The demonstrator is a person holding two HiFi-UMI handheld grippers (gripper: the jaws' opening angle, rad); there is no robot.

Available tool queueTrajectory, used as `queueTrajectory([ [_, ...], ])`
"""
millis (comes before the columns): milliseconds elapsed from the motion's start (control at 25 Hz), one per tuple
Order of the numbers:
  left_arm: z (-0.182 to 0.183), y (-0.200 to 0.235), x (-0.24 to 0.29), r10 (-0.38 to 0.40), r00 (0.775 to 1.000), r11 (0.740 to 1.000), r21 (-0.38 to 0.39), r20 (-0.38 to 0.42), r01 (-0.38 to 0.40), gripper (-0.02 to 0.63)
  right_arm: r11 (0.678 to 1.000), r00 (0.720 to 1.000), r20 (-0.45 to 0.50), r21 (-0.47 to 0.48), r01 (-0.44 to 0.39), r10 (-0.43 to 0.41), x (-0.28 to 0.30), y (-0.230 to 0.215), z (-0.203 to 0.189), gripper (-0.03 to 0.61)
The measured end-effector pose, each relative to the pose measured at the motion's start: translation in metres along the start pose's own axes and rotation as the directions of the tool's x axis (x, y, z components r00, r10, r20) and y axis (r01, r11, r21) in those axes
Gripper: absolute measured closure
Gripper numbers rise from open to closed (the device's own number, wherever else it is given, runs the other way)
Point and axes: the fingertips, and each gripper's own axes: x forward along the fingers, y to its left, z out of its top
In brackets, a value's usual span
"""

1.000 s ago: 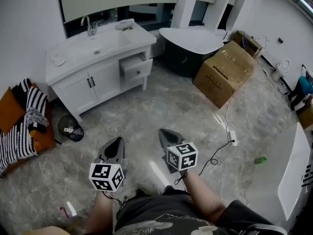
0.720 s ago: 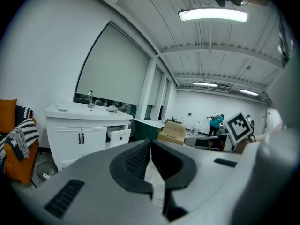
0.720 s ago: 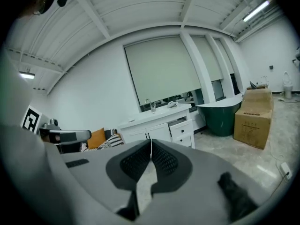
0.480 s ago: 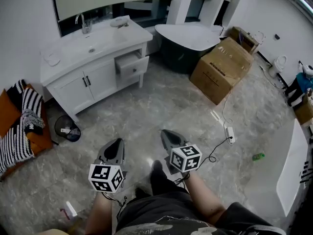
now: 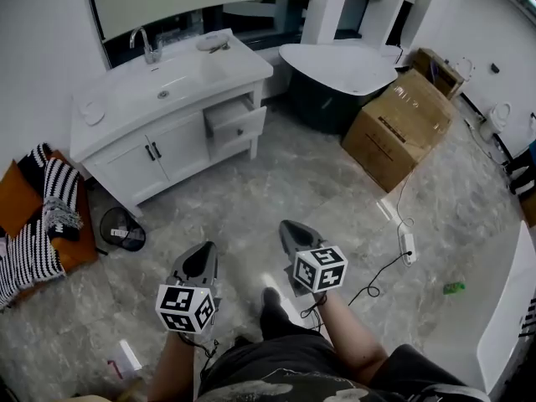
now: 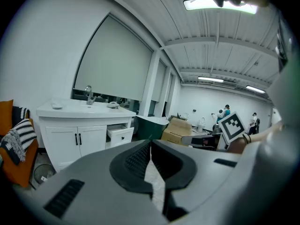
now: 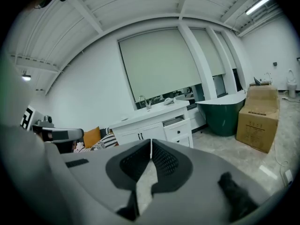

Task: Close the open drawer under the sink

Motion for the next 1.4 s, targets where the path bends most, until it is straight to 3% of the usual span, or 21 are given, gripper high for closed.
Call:
queueTrajectory([
  [400,0.029,0.006,0.087,0.065,0.998,0.998,-0.004,-0.021,-0.065,0.595,0.998,0.998,-0.020,0.001,-0.057,0.057,0.060,-0.074,0.040,0.552],
  [680,0.043,0.021,0.114,0.138,0.990,0.989,-0.052,0.001,-0.138,0.595,0.993,0.994,-0.023,-0.043,-0.111,0.110,0.087,-0.095,0.054,0.552],
  [960,0.046,0.040,0.132,0.157,0.988,0.987,-0.016,-0.014,-0.157,0.595,0.995,0.995,-0.027,-0.028,-0.100,0.099,0.114,-0.103,0.059,0.552],
  [1160,0.040,0.061,0.157,0.148,0.989,0.988,-0.050,-0.031,-0.149,0.595,0.994,0.995,-0.056,-0.058,-0.087,0.084,0.137,-0.103,0.058,0.552],
  [1400,0.043,0.102,0.202,0.128,0.990,0.991,-0.030,-0.061,-0.130,0.595,0.997,0.997,-0.063,-0.065,-0.039,0.035,0.184,-0.110,0.067,0.551],
])
